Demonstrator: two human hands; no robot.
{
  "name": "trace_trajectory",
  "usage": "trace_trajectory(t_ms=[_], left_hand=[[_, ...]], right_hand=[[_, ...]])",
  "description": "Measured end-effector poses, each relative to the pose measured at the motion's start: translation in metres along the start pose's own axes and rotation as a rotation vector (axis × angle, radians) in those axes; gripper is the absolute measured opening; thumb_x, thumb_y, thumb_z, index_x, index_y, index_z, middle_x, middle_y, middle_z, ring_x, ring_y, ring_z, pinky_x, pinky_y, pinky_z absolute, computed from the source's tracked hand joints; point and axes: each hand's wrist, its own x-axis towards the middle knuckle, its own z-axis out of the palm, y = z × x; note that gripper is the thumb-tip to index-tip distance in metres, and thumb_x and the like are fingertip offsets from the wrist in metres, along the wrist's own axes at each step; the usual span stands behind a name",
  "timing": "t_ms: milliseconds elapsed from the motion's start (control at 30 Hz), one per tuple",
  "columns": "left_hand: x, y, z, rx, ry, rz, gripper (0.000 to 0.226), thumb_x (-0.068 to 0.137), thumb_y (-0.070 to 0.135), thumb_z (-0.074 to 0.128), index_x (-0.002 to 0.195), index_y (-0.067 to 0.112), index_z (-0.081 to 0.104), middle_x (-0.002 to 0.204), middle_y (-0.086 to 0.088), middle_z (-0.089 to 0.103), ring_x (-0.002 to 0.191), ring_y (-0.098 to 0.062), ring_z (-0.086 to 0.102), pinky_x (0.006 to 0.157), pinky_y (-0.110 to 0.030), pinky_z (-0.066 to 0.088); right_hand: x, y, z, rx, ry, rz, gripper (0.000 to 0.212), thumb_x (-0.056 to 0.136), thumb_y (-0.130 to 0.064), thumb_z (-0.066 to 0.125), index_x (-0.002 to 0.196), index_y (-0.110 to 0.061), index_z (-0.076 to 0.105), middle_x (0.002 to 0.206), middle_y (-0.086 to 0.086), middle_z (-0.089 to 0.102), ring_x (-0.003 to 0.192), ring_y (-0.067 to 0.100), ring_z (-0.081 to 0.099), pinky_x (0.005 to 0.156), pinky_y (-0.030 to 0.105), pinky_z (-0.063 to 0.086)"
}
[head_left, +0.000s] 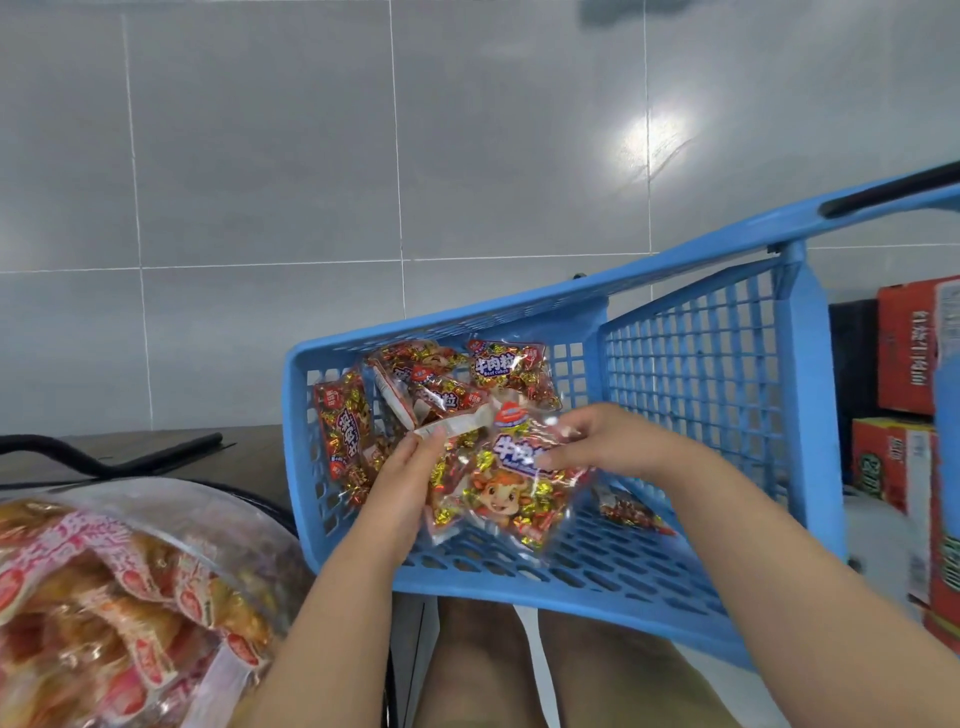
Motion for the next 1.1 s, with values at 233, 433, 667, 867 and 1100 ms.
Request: trace_trajectory(t_ms=[233,433,667,867,1100], left_hand=[[-0.003,0.003,-0.008,0.234,0.093,0.09,0.084,0.058,0.03,0.091,0.13,0.029,0.049,0.127,0.004,0.061,0.108,-0.013,0.064,0.091,-0.035,0.054],[0.009,-0.019,-0.019,0.151,0.13,0.088,0.046,0.071,0.02,0.083,0.097,0.042,0.053,0.079,0.038,0.065,0.073,0.014,0.064,0.058,-0.011,0.051],[0.002,-0.033,-0.025,-0.002,0.166,0.075,0.05,0.068,0.016,0.085,0.108,0.032,0.06,0.099,0.005,0.075,0.088,-0.017,0.073,0.068,-0.031,0.058],[-0.025,-0.023,-0.026,-0.102,0.194,0.066,0.063,0.063,0.021,0.086,0.118,0.03,0.057,0.107,0.0,0.073,0.096,-0.025,0.071,0.09,-0.049,0.053],[-0.09,-0.012,-0.008,-0.172,0.303,0.182,0.054,0.072,0.008,0.08,0.119,0.022,0.056,0.105,-0.006,0.072,0.089,-0.026,0.072,0.074,-0.039,0.058]], right_hand=[[0.062,-0.011,0.03,0.106,0.135,-0.088,0.028,0.073,-0.044,0.075,0.092,-0.031,0.059,0.095,-0.012,0.068,0.082,0.0,0.064,0.068,0.017,0.05],[0.128,0.025,0.005,0.484,0.558,0.215,0.069,0.079,-0.033,0.074,0.135,-0.013,0.04,0.134,0.008,0.049,0.114,0.024,0.052,0.087,0.027,0.042],[0.152,0.025,0.015,0.453,0.447,0.195,0.08,0.07,-0.032,0.081,0.138,-0.026,0.041,0.135,0.007,0.052,0.118,0.026,0.053,0.096,0.035,0.045],[0.086,0.026,0.012,0.487,0.545,0.115,0.041,0.077,-0.02,0.076,0.115,-0.016,0.062,0.091,-0.003,0.065,0.066,0.001,0.057,0.043,0.009,0.042],[-0.025,0.007,-0.001,0.423,0.464,-0.021,0.024,0.071,-0.027,0.081,0.084,-0.024,0.062,0.081,-0.013,0.066,0.071,-0.002,0.059,0.057,0.014,0.043]])
